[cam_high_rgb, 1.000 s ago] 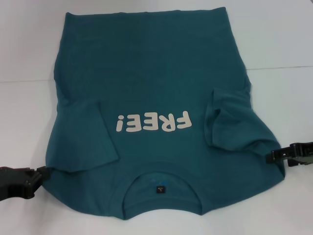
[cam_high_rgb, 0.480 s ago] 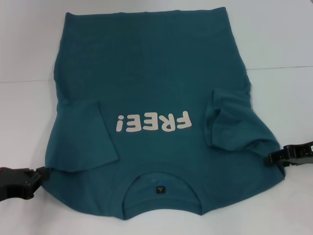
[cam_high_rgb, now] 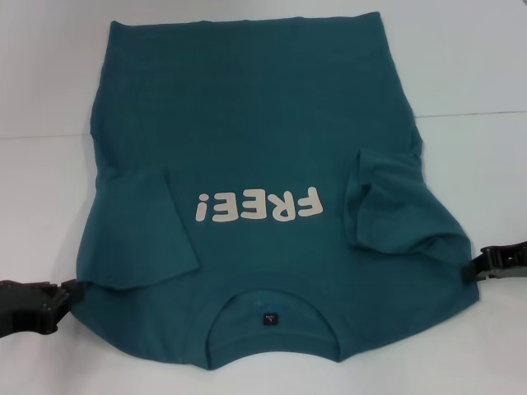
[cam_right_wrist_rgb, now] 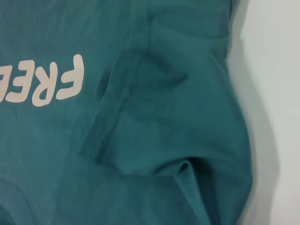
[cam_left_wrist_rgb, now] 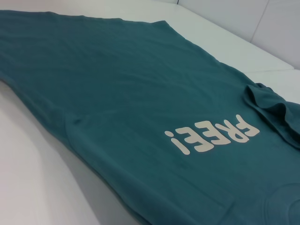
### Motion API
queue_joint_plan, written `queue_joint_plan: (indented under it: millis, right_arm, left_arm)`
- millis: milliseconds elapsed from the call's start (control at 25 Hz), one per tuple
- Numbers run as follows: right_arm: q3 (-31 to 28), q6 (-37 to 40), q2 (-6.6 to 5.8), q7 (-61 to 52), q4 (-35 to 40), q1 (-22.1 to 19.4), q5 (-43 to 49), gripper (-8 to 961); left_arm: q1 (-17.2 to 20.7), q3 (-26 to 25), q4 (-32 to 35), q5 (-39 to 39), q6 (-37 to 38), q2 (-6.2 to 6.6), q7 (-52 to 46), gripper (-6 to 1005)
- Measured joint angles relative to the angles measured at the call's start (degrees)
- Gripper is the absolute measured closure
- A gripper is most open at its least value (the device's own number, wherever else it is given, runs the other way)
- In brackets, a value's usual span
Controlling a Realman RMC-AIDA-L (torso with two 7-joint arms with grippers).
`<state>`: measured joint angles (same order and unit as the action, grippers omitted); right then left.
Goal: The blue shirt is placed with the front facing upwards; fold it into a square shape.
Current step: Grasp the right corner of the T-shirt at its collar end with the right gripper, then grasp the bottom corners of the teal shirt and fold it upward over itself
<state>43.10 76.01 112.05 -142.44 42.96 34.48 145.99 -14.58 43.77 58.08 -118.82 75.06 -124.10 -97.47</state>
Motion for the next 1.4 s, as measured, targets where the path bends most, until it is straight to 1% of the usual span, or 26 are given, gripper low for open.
queue_joint_plan:
  millis: [160, 360, 480, 520, 600, 760, 880, 1120, 1200, 1400]
  right_arm:
    - [-0.03, 0.00, -0.10, 0.19, 0.06, -0.21, -0.02, 790]
    - [-0.95, 0.37, -0.33, 0.32, 0.16, -0.45, -0.09, 947]
    - [-3.39, 1.52, -0.59, 1.19, 0.18, -0.74, -0.36, 947]
    - [-5.46, 2.81, -0.72, 2.33, 0.19, -1.01, -0.70, 947]
    - [-6.50, 3.64, -0.76, 2.99, 0.20, -1.17, -0.95, 947]
    - [-9.84, 6.85, -0.88, 5.46, 0.71, -2.23, -2.11, 947]
    - [-10.53, 8.72, -0.82, 6.47, 1.90, -3.61, -3.29, 947]
    - [-10.76, 11.76, -0.26, 8.77, 2.71, -6.41, -5.72, 947]
    - [-10.94, 13.67, 0.29, 9.54, 3.51, -7.49, -6.43, 947]
    - [-11.16, 18.26, 2.83, 10.24, 8.90, -10.73, -6.88, 946]
  left_arm:
    - [-0.01, 0.00, 0.05, 0.00, 0.00, 0.00, -0.01, 996]
    - [-0.01, -0.14, 0.08, 0.00, 0.00, 0.00, 0.00, 996]
    - [-0.01, -0.81, 0.10, 0.04, 0.00, 0.08, -0.01, 996]
    - [0.00, -1.01, 0.11, 0.08, 0.15, 0.08, -0.01, 996]
    - [0.06, -1.51, 0.10, 0.28, 0.85, 0.08, -0.02, 996]
    - [0.14, -4.25, 0.14, 0.76, 4.40, 0.08, 0.05, 996]
    - [0.05, -7.47, 0.24, 0.79, 8.15, 0.09, 0.08, 996]
    - [0.86, -10.22, 0.43, 0.79, 12.04, 0.09, 0.03, 995]
    - [1.40, -10.87, 1.05, 0.80, 13.82, 0.04, -0.02, 995]
    - [3.21, -11.26, 2.87, 0.80, 17.78, -0.28, -0.18, 991]
